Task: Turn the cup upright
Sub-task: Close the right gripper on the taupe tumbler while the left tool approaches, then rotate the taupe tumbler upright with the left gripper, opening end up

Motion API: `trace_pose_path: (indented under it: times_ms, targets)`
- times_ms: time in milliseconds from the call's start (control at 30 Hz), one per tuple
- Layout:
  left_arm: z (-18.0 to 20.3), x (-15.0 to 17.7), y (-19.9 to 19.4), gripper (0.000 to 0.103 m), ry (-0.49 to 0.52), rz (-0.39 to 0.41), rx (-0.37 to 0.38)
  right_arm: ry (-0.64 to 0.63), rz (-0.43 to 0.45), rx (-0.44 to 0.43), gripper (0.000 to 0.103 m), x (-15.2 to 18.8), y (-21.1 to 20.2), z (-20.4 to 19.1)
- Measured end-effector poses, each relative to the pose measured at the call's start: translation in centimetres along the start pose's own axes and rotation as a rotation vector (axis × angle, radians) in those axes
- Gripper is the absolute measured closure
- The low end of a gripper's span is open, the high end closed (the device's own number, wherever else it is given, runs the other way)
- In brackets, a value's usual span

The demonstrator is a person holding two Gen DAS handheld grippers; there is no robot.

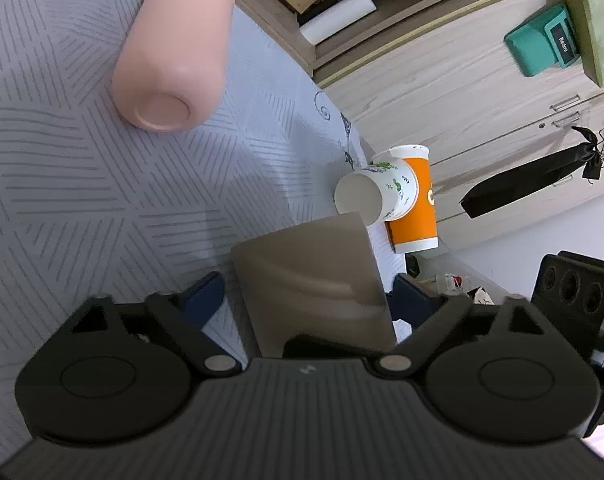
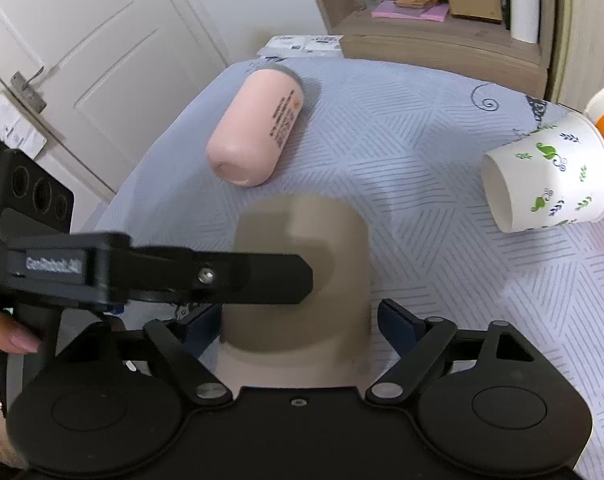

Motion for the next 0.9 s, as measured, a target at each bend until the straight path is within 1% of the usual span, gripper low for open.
trace_pose_path:
  times_ms: [33, 67, 133, 233, 333, 433, 500, 567, 667, 767, 900]
  targets:
    - [0.0, 0.0, 0.1, 0.019, 0.0, -0.005, 0.005, 0.007, 0.004, -0.015, 0.021, -0.1, -0.1, 0.0]
    - [0.1, 0.0, 0.2, 0.022, -0.004, -0.012, 0.015, 0.012, 0.006, -0.021, 0.021, 0.0, -0.3, 0.1]
    - [0.2, 0.2, 0.1, 0.023, -0.003, -0.019, 0.021, 0.021, 0.008, -0.026, 0.021, 0.1, -0.4, 0.2]
    - [0.7, 0.5, 0.0, 0.023, 0.032, -0.014, 0.022, 0.027, 0.017, -0.028, 0.021, 0.4, -0.8, 0.4]
    - [1.5, 0.8, -0.5, 0.023, 0.108, 0.007, 0.018, 0.008, 0.032, -0.018, 0.021, 0.7, -1.1, -0.1]
    - [2.6, 1.2, -1.3, 0.023, 0.21, 0.039, 0.01, -0.025, 0.056, -0.009, 0.021, 0.9, -1.6, -0.6]
    - [3.2, 1.6, -1.9, 0.023, 0.28, 0.057, -0.006, -0.039, 0.069, -0.009, 0.021, 1.1, -1.6, -0.8]
    - [3.6, 1.9, -2.5, 0.024, 0.322, 0.067, -0.025, -0.06, 0.083, -0.011, 0.021, 1.4, -1.9, -1.3]
    - [3.9, 2.2, -3.2, 0.024, 0.368, 0.074, -0.025, -0.089, 0.111, 0.001, 0.021, 1.9, -2.3, -1.7]
    - [4.2, 2.6, -3.9, 0.025, 0.414, 0.097, -0.024, -0.136, 0.164, 0.019, 0.021, 2.5, -2.8, -2.2]
    - [4.1, 2.3, -4.4, 0.027, 0.408, 0.1, 0.02, -0.188, 0.23, 0.056, 0.021, 3.3, -3.2, -2.8]
Point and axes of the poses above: each gripper's, at about its wrist camera, not at the fingertips, and y roughly the way its jaws point, z to its right, x to its underside, the point moved 10 cm from there along y, roughly the way its jaws point, and after that the axes turned 7 degrees about -x, right-handed, at the moved point
